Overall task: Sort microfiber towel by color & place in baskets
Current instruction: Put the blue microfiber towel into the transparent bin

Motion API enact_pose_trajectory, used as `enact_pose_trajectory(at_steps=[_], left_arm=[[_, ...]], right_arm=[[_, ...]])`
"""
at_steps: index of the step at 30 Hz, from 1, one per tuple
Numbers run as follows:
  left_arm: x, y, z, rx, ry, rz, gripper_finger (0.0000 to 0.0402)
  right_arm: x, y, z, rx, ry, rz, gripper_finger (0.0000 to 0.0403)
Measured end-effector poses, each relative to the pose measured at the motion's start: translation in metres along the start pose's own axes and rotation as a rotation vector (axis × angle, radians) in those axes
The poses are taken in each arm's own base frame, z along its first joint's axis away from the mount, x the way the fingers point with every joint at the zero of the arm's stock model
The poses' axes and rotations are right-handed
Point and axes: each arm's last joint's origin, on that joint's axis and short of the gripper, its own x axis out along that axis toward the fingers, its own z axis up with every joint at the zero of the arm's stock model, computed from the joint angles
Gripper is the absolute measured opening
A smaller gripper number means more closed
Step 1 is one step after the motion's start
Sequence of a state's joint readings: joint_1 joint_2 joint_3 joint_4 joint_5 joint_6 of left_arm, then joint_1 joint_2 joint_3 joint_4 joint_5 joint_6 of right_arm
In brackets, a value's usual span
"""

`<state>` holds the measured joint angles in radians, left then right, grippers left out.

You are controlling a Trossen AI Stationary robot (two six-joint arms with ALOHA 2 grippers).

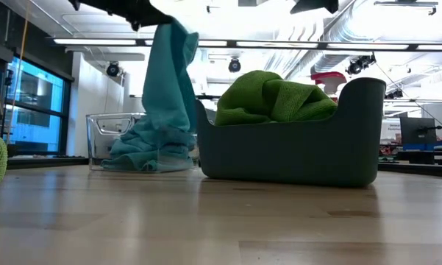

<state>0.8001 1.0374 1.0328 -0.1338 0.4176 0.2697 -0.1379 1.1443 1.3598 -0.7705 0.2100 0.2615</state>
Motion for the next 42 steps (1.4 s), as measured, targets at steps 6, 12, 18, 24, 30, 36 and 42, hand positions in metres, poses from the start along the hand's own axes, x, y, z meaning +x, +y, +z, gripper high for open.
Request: enact_pose_trajectory(at_steps=[6, 12, 18, 24, 30, 36, 42], left_arm=[[-0.017, -0.001, 0.008, 0.083, 0.014, 0.165, 0.0000], [-0.037, -0.004, 0.024, 0.166, -0.078, 0.233, 0.0000], [-0.031, -0.004, 0.018, 0.148, -0.030, 0.237, 0.0000], [-0.001, -0.010, 0.001, 0.095, 0.063, 0.131, 0.0000], [0.037, -0.019, -0.036, 0.092, 0.280, 0.141, 0.0000], [0.072, -0.035, -0.073, 0.016, 0.499, 0.086, 0.0000], [0.093, -0.051, -0.109, -0.020, 0.718, 0.023, 0.0000]], right_arm=[[-0.009, -0.003, -0.004, -0.006, 0.028, -0.007, 0.0218], [-0.014, -0.005, -0.006, -0.016, 0.037, -0.010, 0.0218], [-0.015, -0.005, -0.006, -0.035, 0.035, -0.009, 0.0218], [-0.015, -0.005, -0.006, -0.035, 0.035, -0.009, 0.0218], [-0.015, -0.005, -0.006, -0.016, 0.035, -0.010, 0.0218], [-0.015, -0.005, -0.006, -0.010, 0.036, -0.010, 0.0218], [-0.015, -0.005, -0.006, -0.008, 0.035, -0.009, 0.0218]])
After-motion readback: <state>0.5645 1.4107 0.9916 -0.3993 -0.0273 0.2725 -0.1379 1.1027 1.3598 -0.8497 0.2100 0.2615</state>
